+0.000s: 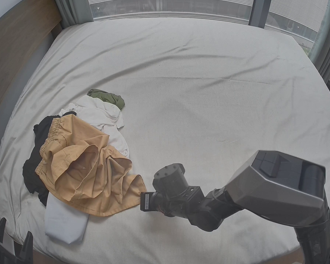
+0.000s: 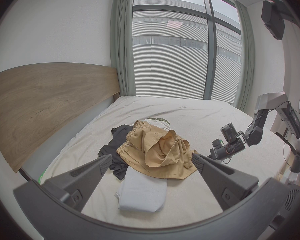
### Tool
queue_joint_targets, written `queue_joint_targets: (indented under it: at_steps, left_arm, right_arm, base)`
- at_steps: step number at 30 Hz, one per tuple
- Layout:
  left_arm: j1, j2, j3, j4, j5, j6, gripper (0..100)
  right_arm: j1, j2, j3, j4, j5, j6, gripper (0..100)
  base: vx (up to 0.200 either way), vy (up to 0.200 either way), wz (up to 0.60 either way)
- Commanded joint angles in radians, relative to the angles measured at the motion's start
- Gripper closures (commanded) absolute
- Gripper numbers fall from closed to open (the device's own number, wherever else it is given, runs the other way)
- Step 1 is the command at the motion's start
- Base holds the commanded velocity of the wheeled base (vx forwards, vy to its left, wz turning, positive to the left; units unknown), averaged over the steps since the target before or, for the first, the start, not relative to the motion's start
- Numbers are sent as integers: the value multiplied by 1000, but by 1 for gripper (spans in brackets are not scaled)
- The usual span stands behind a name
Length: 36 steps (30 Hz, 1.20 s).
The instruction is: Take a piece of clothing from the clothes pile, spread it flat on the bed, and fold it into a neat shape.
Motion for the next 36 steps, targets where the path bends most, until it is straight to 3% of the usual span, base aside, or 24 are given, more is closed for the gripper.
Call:
queue_joint_targets:
  at_steps: [1,18,36]
  left_arm:
    - [1,-17,18,-1,0,-1,0]
    - [1,-17,18,-1,0,1,0]
    - [-1,-17,18,-1,0,-1,0]
  right_arm:
    - [-37,-92,89,0,-1,-2,100]
    - [-95,-241,311,-11,-8,-10,100]
    - [-193,-349,567,-192,-7,-43,100]
  base:
    - [0,0,0]
    - [0,0,0]
    - [0,0,0]
